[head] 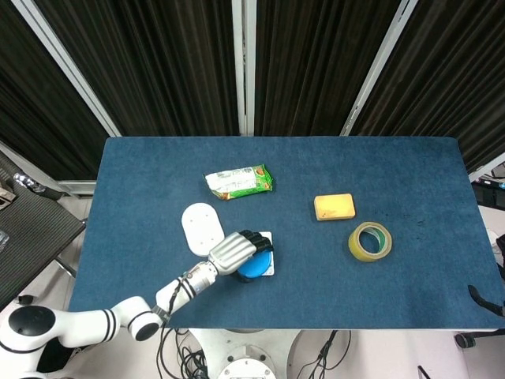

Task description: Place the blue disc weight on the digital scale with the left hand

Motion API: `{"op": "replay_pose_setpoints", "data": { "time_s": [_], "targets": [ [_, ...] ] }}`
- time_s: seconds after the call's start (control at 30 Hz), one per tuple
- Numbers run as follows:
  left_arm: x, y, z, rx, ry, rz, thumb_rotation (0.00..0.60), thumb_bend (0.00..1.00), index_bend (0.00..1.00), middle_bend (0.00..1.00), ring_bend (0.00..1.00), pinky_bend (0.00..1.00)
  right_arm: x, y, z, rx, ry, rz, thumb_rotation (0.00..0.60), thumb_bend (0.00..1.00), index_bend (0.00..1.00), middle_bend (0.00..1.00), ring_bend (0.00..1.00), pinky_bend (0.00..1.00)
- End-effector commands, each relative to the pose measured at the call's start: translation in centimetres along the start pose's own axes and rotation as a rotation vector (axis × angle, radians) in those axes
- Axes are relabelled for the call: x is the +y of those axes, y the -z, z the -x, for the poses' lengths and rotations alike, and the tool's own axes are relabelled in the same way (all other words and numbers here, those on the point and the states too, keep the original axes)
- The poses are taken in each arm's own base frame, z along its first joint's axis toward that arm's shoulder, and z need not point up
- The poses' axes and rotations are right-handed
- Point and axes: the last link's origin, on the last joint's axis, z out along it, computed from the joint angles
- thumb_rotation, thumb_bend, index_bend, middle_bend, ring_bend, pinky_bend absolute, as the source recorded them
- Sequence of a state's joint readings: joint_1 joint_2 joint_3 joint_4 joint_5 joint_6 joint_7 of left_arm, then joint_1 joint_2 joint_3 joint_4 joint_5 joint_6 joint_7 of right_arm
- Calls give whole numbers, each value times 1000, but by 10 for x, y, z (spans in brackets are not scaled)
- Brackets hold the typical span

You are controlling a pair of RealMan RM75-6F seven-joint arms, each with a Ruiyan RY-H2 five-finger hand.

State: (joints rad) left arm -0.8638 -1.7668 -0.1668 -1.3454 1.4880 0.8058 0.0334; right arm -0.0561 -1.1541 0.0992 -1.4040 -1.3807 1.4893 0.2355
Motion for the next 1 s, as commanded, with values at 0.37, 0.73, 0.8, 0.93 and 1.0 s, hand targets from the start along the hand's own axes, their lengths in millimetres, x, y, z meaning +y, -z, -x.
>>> {"op": "replay_pose_setpoints", "data": {
  "time_s": [0.37,0.73,0.8,0.93,1.0],
  "targets": [
    [-8,-30,8,-3,-21,-26,600,228,336,328,291,666,9,-2,-1,-4,-12,20,600,141,0,0,0,0],
    [-14,-28,9,17,-13,-46,600,224,221,166,46,340,10,-5,2,-14,-8,22,600,141,0,0,0,0],
    [-15,-27,9,17,-9,-48,600,222,206,150,26,315,11,-5,2,-14,-6,23,600,141,0,0,0,0],
    [-15,-26,10,9,-3,-47,600,221,200,146,21,302,10,-5,1,-14,-4,24,600,141,0,0,0,0],
    [-15,-25,10,5,-1,-47,600,221,195,146,17,295,10,-5,1,-14,-4,23,600,141,0,0,0,0]
  ]
}}
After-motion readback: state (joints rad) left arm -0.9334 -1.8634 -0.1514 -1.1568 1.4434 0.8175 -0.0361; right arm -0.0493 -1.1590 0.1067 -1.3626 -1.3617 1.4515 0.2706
